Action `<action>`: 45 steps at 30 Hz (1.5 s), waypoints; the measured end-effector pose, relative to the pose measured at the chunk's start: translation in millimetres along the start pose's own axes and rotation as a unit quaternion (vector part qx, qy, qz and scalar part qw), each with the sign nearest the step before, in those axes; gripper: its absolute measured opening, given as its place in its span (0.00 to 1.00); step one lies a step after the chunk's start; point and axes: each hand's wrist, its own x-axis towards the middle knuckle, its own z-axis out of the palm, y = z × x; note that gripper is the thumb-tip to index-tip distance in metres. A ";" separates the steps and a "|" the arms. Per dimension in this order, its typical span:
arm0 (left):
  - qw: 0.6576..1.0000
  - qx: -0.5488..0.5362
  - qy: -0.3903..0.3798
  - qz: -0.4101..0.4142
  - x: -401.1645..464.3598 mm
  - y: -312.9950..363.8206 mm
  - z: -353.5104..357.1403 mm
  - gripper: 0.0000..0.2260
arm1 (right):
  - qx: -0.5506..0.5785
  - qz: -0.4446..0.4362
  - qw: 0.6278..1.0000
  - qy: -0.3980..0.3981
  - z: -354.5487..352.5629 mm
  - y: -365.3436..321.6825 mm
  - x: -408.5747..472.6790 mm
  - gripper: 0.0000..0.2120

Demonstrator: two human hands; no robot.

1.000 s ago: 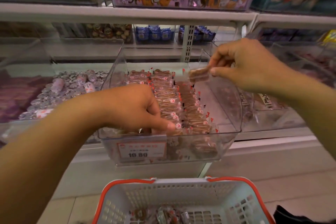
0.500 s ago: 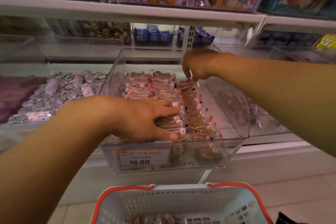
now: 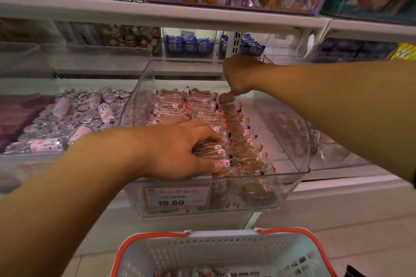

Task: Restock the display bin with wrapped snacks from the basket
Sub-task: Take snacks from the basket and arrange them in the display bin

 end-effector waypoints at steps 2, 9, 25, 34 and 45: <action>1.000 -0.007 -0.001 -0.001 0.0 -0.9 0.0 0.30 | 0.009 0.028 1.000 0.002 0.7 -2.8 -0.8 0.14; 1.000 -0.007 0.012 0.016 2.9 -3.6 1.6 0.31 | 0.058 0.066 0.996 -0.032 -1.5 -0.3 0.3 0.15; 0.999 -0.017 0.012 -0.050 -1.3 1.4 1.5 0.40 | 0.035 0.001 0.999 0.030 0.5 4.0 0.3 0.08; 0.990 0.048 0.132 -0.013 -9.9 4.8 4.4 0.20 | -0.065 -0.039 0.994 -0.075 -18.4 -4.3 -38.0 0.14; 0.887 0.121 0.396 0.204 -70.5 44.2 102.8 0.11 | 0.445 0.079 0.826 0.337 131.0 -102.7 -302.1 0.08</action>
